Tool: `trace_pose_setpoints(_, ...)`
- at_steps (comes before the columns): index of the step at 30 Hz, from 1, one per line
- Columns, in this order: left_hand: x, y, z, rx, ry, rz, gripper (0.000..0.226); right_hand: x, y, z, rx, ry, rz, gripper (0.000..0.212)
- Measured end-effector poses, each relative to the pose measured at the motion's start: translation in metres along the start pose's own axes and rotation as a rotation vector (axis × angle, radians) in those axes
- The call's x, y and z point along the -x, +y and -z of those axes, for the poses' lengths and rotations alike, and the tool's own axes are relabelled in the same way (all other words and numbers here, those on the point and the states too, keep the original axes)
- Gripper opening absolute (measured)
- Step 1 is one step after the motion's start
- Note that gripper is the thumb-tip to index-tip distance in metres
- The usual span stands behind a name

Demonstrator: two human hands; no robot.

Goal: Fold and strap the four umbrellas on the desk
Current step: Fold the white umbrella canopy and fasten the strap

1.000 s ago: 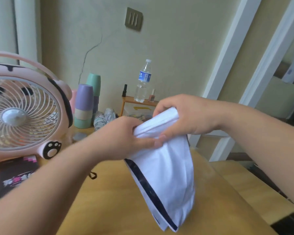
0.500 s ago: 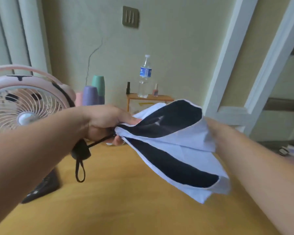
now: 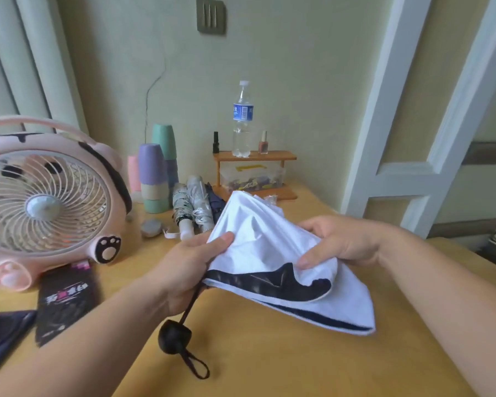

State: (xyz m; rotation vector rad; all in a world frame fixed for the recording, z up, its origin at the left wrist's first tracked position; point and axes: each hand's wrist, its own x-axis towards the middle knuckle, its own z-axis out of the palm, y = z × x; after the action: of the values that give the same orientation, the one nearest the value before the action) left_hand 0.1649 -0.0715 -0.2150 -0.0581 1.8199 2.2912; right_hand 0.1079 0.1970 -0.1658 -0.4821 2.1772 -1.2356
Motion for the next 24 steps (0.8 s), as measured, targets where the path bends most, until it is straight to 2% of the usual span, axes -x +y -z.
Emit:
trace_pose_setpoints(4,-0.009,-0.002,0.009,-0.091,0.083,-0.056,0.039,-0.001,0.000,0.017,0.104,0.035,-0.070,0.046)
trace_pose_setpoints(7,-0.010,0.001,0.018,-0.085,0.078,-0.068,0.050,-0.001,0.003,0.022,0.194,0.007,-0.129,0.044)
trace_pose_setpoints(9,-0.009,0.005,0.026,-0.052,0.058,-0.084,0.063,0.005,0.000,0.024,0.337,-0.010,-0.178,0.039)
trace_pose_setpoints(11,-0.009,0.010,0.031,-0.048,0.013,-0.090,0.067,0.013,-0.008,0.025,0.508,0.071,-0.197,0.049)
trace_pose_setpoints(12,-0.008,0.013,0.031,-0.071,-0.002,-0.092,0.061,0.015,-0.016,0.022,0.546,0.192,-0.119,0.054)
trace_pose_setpoints(13,-0.007,0.016,0.029,-0.105,-0.007,-0.100,0.054,0.014,-0.025,0.016,0.489,0.342,0.033,0.052)
trace_pose_setpoints(14,-0.007,0.019,0.027,-0.134,-0.008,-0.107,0.053,0.012,-0.035,0.006,0.352,0.485,0.228,0.043)
trace_pose_setpoints(16,-0.007,0.024,0.019,-0.155,-0.012,-0.121,0.058,0.004,-0.054,-0.018,0.188,0.625,0.496,0.029)
trace_pose_setpoints(18,-0.007,0.026,0.013,-0.118,-0.007,-0.126,0.058,-0.006,-0.062,-0.038,0.230,0.611,0.534,0.029)
trace_pose_setpoints(20,-0.007,0.025,0.010,-0.032,0.018,-0.128,0.037,-0.014,-0.057,-0.048,0.282,0.615,0.456,0.032)
trace_pose_setpoints(22,-0.005,0.019,0.008,0.122,0.056,-0.067,0.018,-0.022,-0.044,-0.049,0.331,0.759,0.463,0.030)
trace_pose_setpoints(24,-0.007,0.008,0.008,0.291,0.119,-0.007,0.023,-0.032,-0.031,-0.050,0.362,0.828,0.430,0.028)
